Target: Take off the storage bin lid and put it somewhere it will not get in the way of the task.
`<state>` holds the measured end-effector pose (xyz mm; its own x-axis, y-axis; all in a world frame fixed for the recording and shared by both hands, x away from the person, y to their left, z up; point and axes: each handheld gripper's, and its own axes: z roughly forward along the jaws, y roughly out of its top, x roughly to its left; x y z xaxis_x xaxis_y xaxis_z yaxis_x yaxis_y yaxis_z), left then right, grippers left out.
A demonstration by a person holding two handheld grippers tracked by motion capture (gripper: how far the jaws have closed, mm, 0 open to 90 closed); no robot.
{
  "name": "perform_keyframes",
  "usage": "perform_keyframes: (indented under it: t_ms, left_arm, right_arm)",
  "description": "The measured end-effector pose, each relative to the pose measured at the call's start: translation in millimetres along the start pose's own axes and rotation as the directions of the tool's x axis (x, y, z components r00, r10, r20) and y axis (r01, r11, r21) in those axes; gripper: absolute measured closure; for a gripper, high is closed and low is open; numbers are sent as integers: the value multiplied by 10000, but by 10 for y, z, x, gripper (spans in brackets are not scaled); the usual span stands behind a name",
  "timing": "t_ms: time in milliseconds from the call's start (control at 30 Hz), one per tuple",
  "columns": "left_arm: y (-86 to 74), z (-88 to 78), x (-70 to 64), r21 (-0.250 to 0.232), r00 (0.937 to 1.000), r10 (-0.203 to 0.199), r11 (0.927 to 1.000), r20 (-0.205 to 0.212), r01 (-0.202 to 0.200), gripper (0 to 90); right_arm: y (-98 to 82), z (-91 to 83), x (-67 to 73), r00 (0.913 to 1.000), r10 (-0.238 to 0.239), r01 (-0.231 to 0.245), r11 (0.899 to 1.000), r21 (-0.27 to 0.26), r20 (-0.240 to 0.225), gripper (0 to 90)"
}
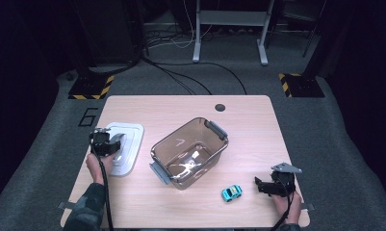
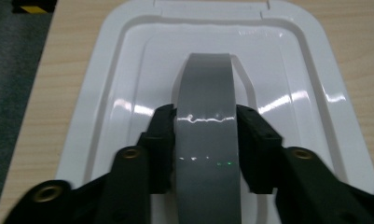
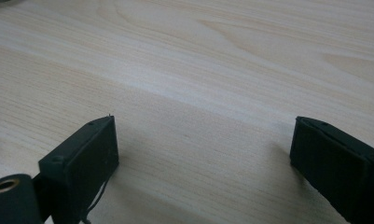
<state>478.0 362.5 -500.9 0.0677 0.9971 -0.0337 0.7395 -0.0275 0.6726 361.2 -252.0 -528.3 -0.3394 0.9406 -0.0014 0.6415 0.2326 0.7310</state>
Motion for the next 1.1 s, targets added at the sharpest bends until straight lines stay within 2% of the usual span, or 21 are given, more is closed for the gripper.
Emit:
perform_keyframes:
  t_ms: [100,267,400,500,567,633,667,733,867,900,967,1033,1067,1100]
  left_arm:
    - [-15,-36,15,22,9996,-91,10000,261,90,352]
    - [-49,-174,12,-185,9976,18,9998,698,-5,157]
    - [-126,-301,-12,-430,9964,255,9988,805,-221,67]
    - [-293,-463,-11,-328,9915,601,9979,1155,-566,44]
    - [-399,-529,0,-440,9909,679,9970,1160,-632,35]
    - [-451,-571,10,-380,9904,675,9973,1207,-633,20]
    - [-563,-637,35,-616,9910,610,9966,1192,-539,19]
    - [-672,-680,54,-655,9910,562,9967,1214,-485,10]
    - [-884,-738,45,-360,9880,738,9969,1359,-695,0]
    - [-884,-738,45,-360,9880,738,9969,1359,-695,0]
    - [-1035,-792,34,-383,9872,678,9973,1447,-629,0]
    - [-1082,-808,28,-399,9869,725,9969,1438,-675,0]
    - [-1176,-833,12,-439,9860,642,9973,1536,-581,0]
    - [-1176,-833,12,-439,9860,642,9973,1536,-581,0]
  right_arm:
    - [0,-1,1,10000,1,-1,10000,-2,6,71]
    - [0,-1,1,10000,3,-3,10000,-5,-1,72]
    - [0,-1,1,10000,3,-3,10000,-3,0,72]
    - [0,-1,1,10000,0,0,10000,-8,-2,73]
    - [0,-1,2,10000,2,-2,10000,-12,-2,73]
    - [0,-1,1,10000,-1,1,10000,-11,-4,73]
    - [0,-1,1,10000,-1,1,10000,-11,-7,73]
    - [0,-1,2,10000,-1,1,10000,-9,-3,73]
    - [-1,-2,3,10000,2,-2,10000,-13,4,74]
    - [-1,-2,3,10000,2,-2,10000,-13,4,74]
    - [0,-2,3,10000,7,-7,10000,-12,4,74]
    - [-1,-2,3,10000,5,-5,10000,-14,2,75]
    - [-1,-2,4,10000,7,-7,10000,-20,0,77]
    - [-1,-3,5,10000,-3,3,10000,-13,2,77]
